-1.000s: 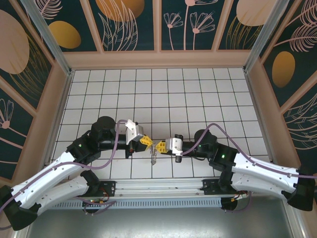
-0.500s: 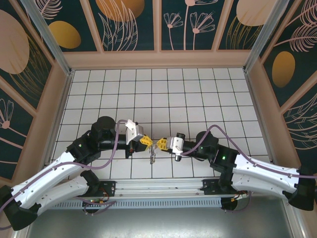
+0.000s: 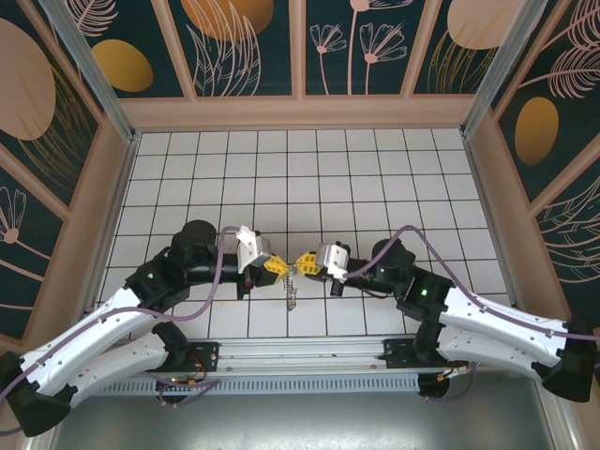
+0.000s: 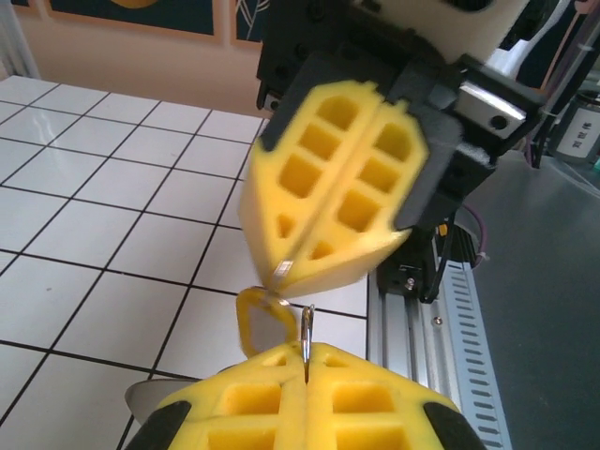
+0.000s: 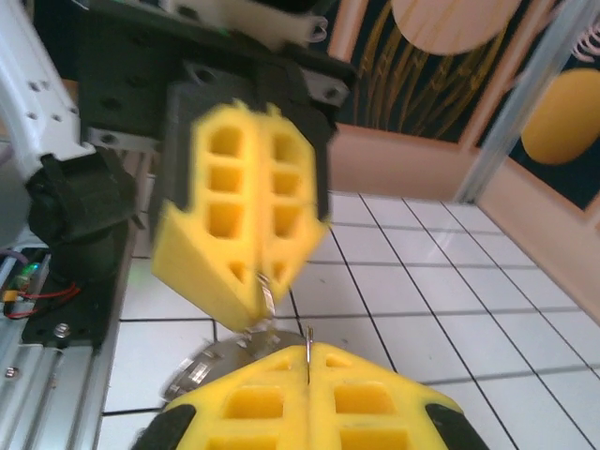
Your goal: Put the keys on the keyring
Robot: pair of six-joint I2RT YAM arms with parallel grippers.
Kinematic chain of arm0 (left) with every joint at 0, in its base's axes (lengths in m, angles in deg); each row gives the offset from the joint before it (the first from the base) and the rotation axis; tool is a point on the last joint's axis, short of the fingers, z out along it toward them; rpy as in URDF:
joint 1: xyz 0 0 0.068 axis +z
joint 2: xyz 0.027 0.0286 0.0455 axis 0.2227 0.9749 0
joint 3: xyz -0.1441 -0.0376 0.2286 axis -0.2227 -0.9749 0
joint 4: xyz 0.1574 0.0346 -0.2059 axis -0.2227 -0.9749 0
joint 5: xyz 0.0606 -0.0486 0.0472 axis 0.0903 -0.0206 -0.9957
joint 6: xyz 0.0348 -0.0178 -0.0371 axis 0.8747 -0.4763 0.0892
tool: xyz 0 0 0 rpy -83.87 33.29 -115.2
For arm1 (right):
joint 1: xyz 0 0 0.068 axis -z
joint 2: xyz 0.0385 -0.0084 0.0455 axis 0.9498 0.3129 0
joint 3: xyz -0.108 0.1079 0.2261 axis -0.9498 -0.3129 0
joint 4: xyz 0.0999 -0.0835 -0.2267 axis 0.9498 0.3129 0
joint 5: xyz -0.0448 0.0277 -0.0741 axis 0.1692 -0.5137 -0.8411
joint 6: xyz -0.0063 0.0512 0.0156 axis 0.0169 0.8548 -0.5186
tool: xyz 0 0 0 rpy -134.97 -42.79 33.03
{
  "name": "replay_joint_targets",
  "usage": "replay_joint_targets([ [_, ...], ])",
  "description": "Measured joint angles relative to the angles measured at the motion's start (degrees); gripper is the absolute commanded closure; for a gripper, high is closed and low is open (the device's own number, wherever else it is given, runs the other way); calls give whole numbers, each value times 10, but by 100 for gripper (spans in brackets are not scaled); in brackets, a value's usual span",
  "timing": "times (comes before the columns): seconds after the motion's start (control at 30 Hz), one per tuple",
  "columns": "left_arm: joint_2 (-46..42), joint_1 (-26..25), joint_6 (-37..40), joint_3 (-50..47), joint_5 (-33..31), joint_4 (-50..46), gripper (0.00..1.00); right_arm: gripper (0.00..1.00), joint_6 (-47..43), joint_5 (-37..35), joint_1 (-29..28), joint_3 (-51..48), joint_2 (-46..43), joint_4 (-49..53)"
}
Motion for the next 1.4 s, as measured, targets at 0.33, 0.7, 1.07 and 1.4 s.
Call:
replay_joint_targets([
  [0.33,-5,0,-29,-4,-107,15,100,100,208,-33,175,-47,79,9],
  [0.7,-52,0,-75,-35,-178,34,100,98,321,-178,120,-68,291,8],
  [1.07,-54,0,-85,-47,-191,34,100,64,362,-177,111,-73,315,-23],
  [1.4,-54,0,-92,-47,-193,34,100,67,334,-113,183,-31,292,52],
])
